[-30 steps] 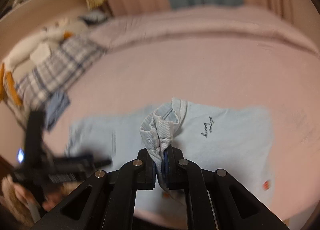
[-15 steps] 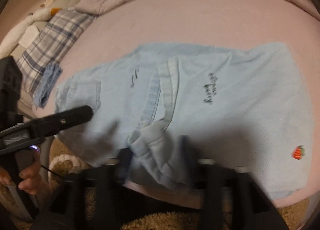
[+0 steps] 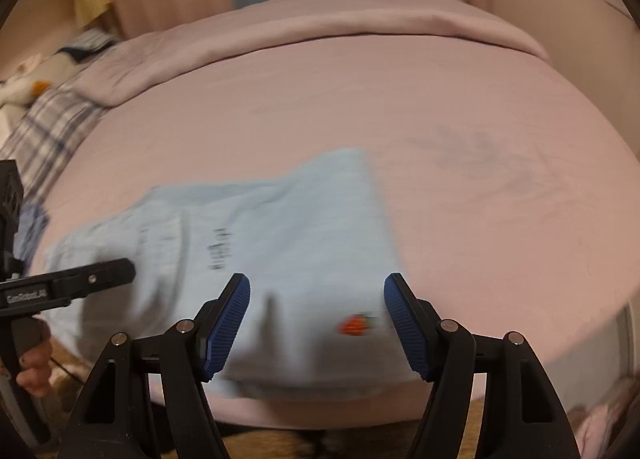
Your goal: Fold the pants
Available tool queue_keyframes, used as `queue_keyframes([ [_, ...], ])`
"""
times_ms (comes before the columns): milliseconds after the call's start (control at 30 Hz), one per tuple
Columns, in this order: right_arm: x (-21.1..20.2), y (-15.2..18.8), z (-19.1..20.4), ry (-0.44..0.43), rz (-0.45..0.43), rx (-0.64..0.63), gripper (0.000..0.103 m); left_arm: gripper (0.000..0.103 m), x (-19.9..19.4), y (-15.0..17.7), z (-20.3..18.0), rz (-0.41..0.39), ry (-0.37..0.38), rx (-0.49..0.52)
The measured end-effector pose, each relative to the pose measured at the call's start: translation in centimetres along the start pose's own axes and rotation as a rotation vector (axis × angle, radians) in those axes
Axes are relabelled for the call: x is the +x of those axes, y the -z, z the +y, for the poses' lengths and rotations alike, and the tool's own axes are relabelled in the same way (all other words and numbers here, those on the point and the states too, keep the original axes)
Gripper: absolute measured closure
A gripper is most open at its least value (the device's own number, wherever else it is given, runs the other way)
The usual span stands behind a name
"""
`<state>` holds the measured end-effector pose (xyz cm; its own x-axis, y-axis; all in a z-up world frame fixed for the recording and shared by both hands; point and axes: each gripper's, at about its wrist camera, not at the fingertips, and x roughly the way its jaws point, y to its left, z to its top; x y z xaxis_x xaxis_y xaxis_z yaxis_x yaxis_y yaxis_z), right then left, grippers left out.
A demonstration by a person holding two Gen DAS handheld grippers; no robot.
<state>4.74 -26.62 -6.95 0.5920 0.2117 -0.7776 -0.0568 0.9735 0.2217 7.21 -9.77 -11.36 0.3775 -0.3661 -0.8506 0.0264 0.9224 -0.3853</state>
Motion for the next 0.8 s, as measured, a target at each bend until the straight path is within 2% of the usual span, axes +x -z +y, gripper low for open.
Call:
queue_keyframes([
  [67, 0.2, 0.2, -1.2, 0.004, 0.005, 0.044, 0.033, 0.024, 1.4, -0.3, -0.6, 0.023, 0.029, 0.005],
  [100, 0.4, 0.4, -1.6, 0.003, 0.009, 0.063, 0.033, 0.03, 2.2, -0.4, -0.7, 0.041, 0.04, 0.0],
  [133, 0.5, 0.4, -1.8, 0.001, 0.014, 0.077, 0.031, 0.032, 3.0, -0.6, -0.8, 0.063, 0.045, -0.009],
  [200, 0.7, 0.9, -2.3, 0.005, 0.014, 0.102, 0.02, 0.034, 3.8, -0.7, -0.7, 0.064, 0.037, -0.019],
  [267, 0.7, 1.1, -2.5, 0.005, 0.007, 0.115, 0.018, 0.042, 3.8, -0.8, -1.1, 0.048, 0.024, -0.005],
  [333, 0.8, 1.2, -2.7, 0.002, 0.012, 0.127, 0.018, 0.061, 4.0, -0.8, -1.2, 0.049, 0.02, 0.001],
  [367, 0.8, 1.1, -2.7, 0.002, 0.013, 0.134, 0.018, 0.065, 4.1, -0.9, -1.2, 0.048, 0.019, -0.002],
  [400, 0.9, 1.1, -2.7, 0.0, 0.014, 0.141, 0.018, 0.073, 4.1, -0.9, -1.2, 0.045, 0.017, -0.006],
  [433, 0.6, 1.2, -3.0, -0.003, 0.015, 0.146, 0.018, 0.087, 4.1, -0.9, -1.1, 0.043, 0.018, -0.01],
  [533, 0.4, 1.4, -3.4, -0.015, 0.016, 0.159, 0.018, 0.089, 3.9, -0.5, -0.3, 0.042, 0.063, -0.064],
  [633, 0.2, 1.4, -3.8, -0.021, 0.015, 0.159, 0.018, 0.092, 2.4, -0.5, 0.0, 0.022, 0.078, -0.08],
  [800, -0.4, 0.7, -3.7, -0.019, -0.001, 0.121, 0.018, 0.092, -1.3, -0.3, 0.8, -0.045, 0.047, -0.046],
])
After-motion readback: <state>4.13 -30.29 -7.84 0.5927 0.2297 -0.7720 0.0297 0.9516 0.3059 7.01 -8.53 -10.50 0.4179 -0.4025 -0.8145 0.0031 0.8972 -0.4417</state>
